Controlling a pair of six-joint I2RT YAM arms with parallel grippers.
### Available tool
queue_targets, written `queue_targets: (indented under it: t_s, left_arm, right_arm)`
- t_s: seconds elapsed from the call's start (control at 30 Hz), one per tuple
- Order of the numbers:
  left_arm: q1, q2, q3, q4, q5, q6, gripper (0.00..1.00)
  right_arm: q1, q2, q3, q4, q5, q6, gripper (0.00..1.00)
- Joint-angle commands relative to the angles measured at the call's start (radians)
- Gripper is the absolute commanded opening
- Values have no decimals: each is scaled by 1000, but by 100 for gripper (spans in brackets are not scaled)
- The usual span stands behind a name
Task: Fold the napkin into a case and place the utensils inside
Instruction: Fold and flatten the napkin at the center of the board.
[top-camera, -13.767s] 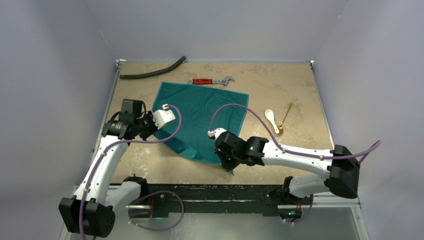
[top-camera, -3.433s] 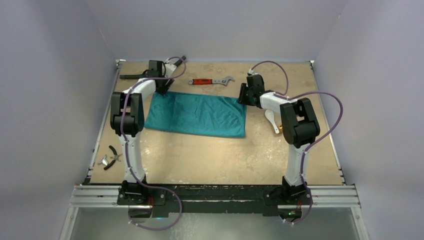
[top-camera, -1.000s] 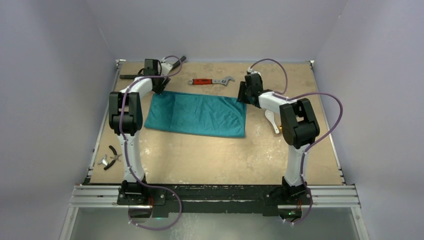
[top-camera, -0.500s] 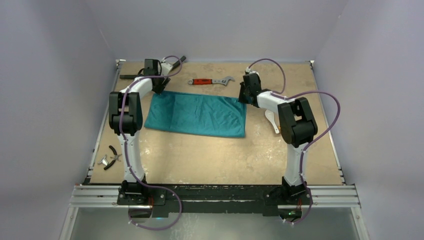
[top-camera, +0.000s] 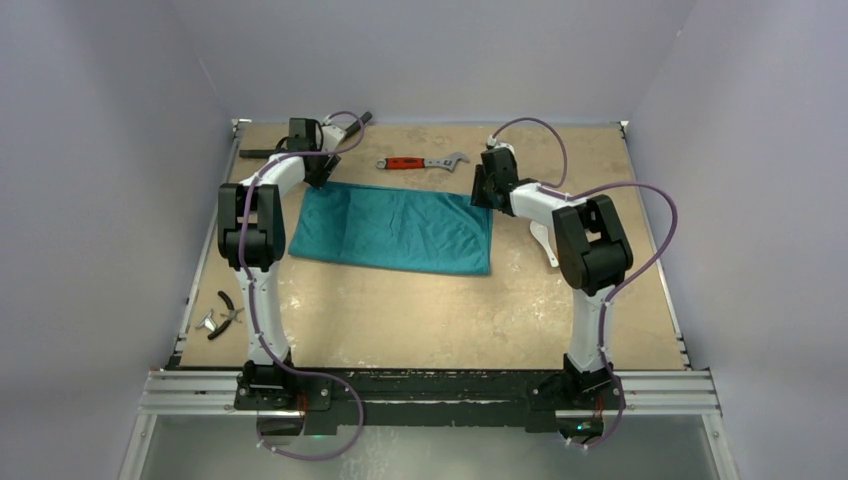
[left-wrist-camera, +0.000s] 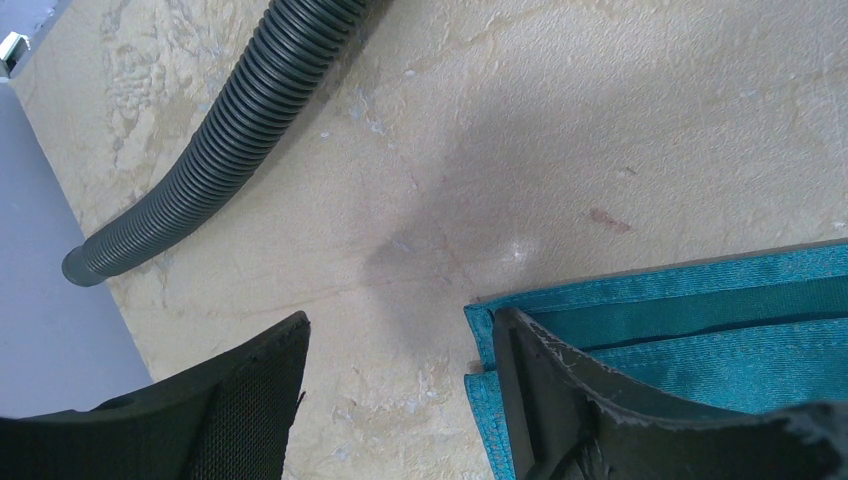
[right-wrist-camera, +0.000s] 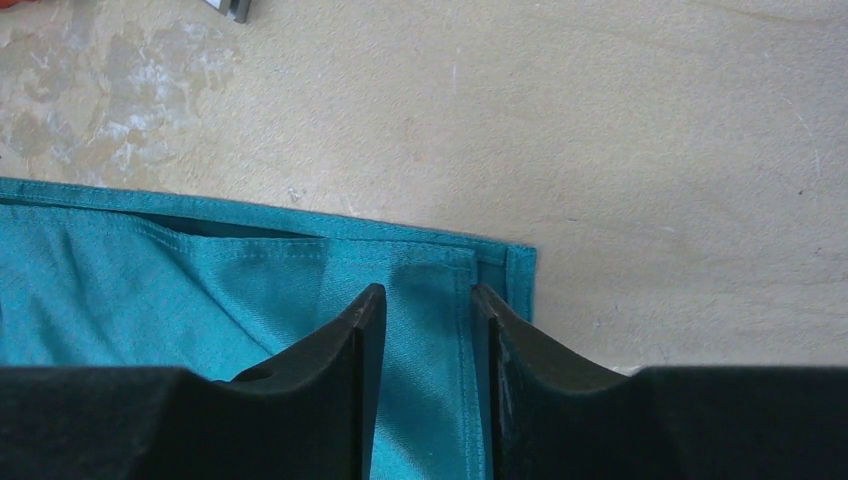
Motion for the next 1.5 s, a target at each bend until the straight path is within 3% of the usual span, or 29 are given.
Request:
queue_targets:
  t_s: [0.0, 0.27, 0.4, 0.8, 0.83, 0.93, 1.0, 1.33, 1.47]
  left_arm:
    - [9, -10, 6, -5, 12, 9, 66]
    - [9, -12, 5, -7, 12, 12, 65]
    - [8, -12, 4, -7, 13, 12, 65]
    - [9, -13, 2, -7, 11, 22, 64]
    - [10, -12, 3, -5, 11, 22, 64]
    - [9, -12, 3, -7, 12, 22, 64]
    - [10, -13, 3, -6, 14, 22, 64]
    - [9, -13, 4, -8, 19, 22, 64]
    - [9, -11, 6, -11, 20, 21, 63]
  right_arm:
    - [31, 35, 65, -33, 53, -9, 38]
    - [44, 30, 78, -68, 103, 1, 21]
    - [43, 8, 68, -76, 115, 3, 0]
    - [44, -41, 22, -67, 177, -1, 0]
    - [44, -46, 26, -72, 187, 2, 0]
    - [43, -70, 7, -53, 200, 6, 33]
    - [43, -71, 8, -54, 213, 10, 41]
    - [44, -8, 48, -62, 204, 6, 42]
    - [43, 10, 53, -62, 201, 5, 38]
